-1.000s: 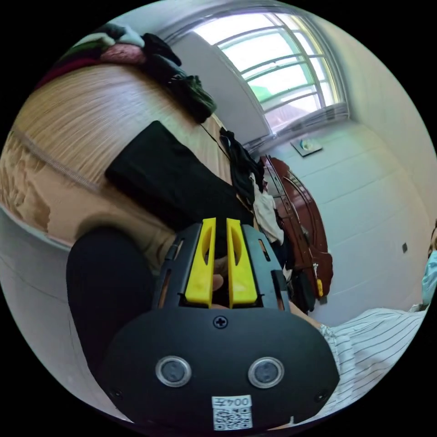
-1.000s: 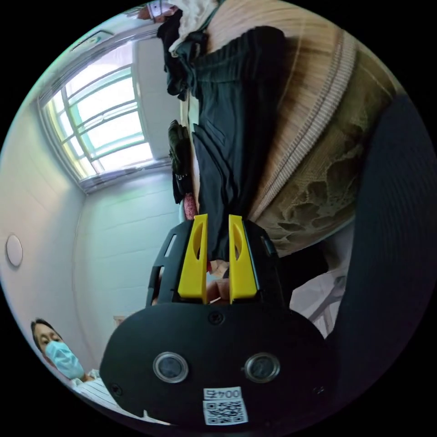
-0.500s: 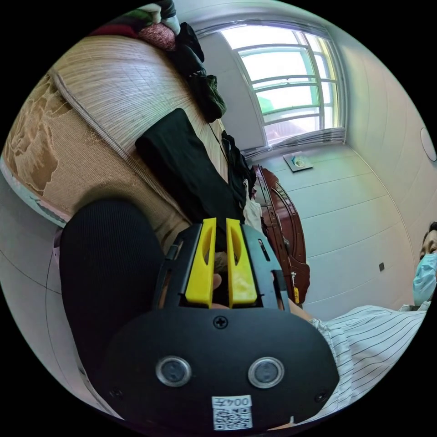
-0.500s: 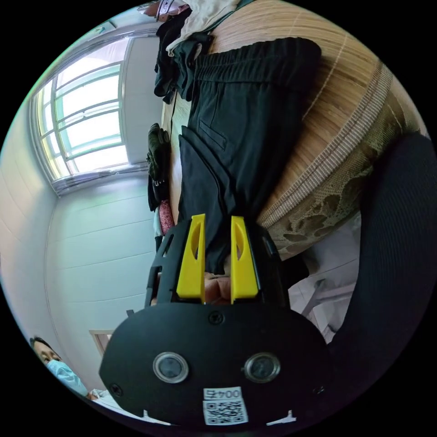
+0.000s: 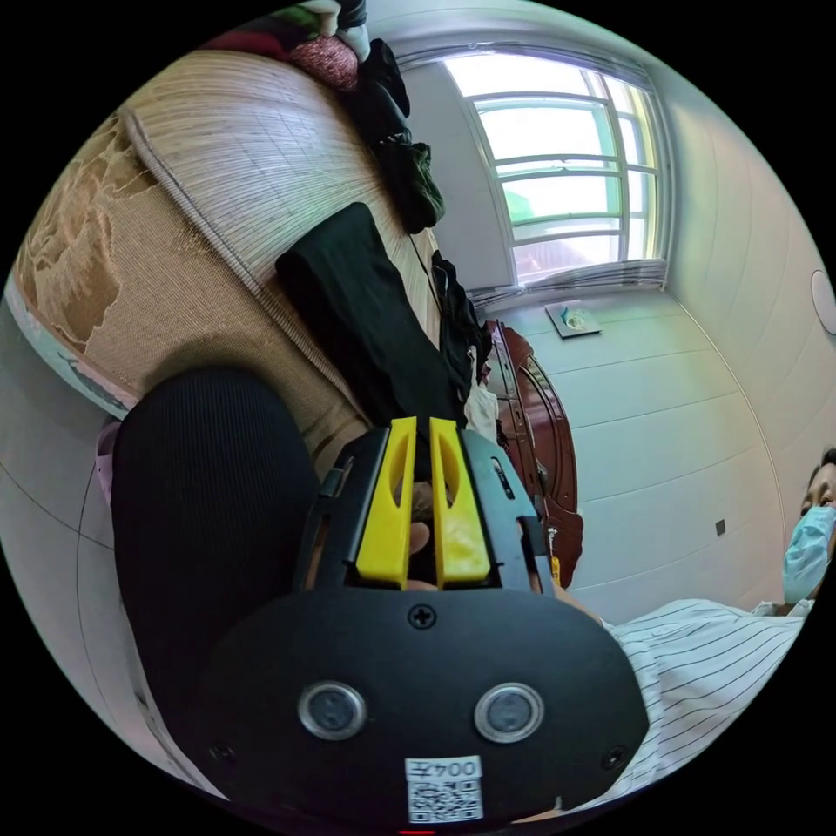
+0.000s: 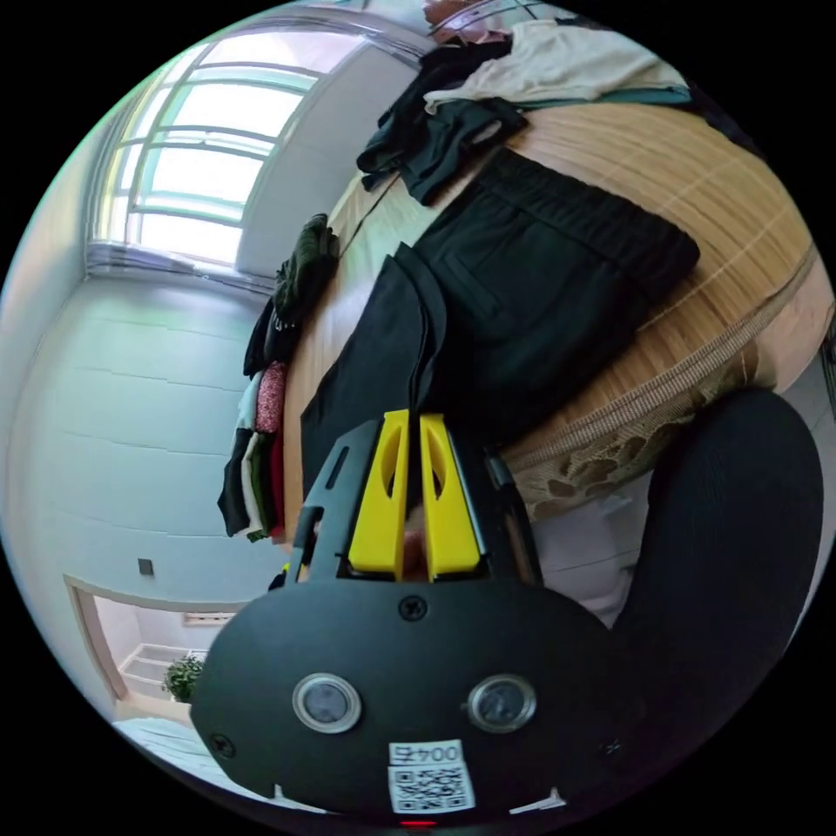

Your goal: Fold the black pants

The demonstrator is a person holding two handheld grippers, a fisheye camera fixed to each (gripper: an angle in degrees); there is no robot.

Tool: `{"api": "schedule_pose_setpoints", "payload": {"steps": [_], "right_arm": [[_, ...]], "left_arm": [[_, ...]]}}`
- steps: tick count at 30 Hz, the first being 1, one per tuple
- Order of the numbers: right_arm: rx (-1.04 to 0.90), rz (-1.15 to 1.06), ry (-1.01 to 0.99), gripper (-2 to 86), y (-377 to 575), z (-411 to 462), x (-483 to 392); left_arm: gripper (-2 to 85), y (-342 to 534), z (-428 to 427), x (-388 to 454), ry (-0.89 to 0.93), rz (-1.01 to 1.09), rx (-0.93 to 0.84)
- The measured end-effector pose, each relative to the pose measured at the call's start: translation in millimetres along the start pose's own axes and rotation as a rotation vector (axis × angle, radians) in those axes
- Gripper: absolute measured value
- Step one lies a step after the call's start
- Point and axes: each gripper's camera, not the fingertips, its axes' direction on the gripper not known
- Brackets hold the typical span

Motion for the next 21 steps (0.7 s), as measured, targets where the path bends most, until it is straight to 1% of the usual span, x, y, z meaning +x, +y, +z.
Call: {"api": "schedule_pose_setpoints", "payload": {"steps": [3, 10, 15, 18, 20, 21], "right_arm": [[0.013, -0.011, 0.005, 2.2, 9.2, -5.8, -21.1], [0.003, 0.086, -0.019, 2.4, 30.8, -17.4, -31.0], [-0.077, -0.027, 0.081, 4.4, 32.8, 2.4, -24.9], [0.012, -0.107, 0.125, 6.1, 44.2, -9.8, -34.4], [0.087, -0.220, 0.228, 8.5, 51.9, -23.4, -49.3], [0.097, -0.248, 0.242, 9.4, 52.7, -26.2, -52.3]], "left_arm": [[2.8, -1.4, -0.1, 4.4, -0.002, -0.005, -0.003], [2.8, 1.6, 1.7, 11.4, -0.011, -0.015, -0.012], [2.8, 7.7, 7.2, 13.4, -0.016, -0.019, -0.023], [2.7, 14.9, 11.7, 16.1, -0.030, -0.010, -0.034], [2.6, 22.1, 15.0, 16.1, -0.033, -0.008, -0.030], [2.6, 23.8, 16.1, 15.7, -0.033, -0.009, -0.029]]}}
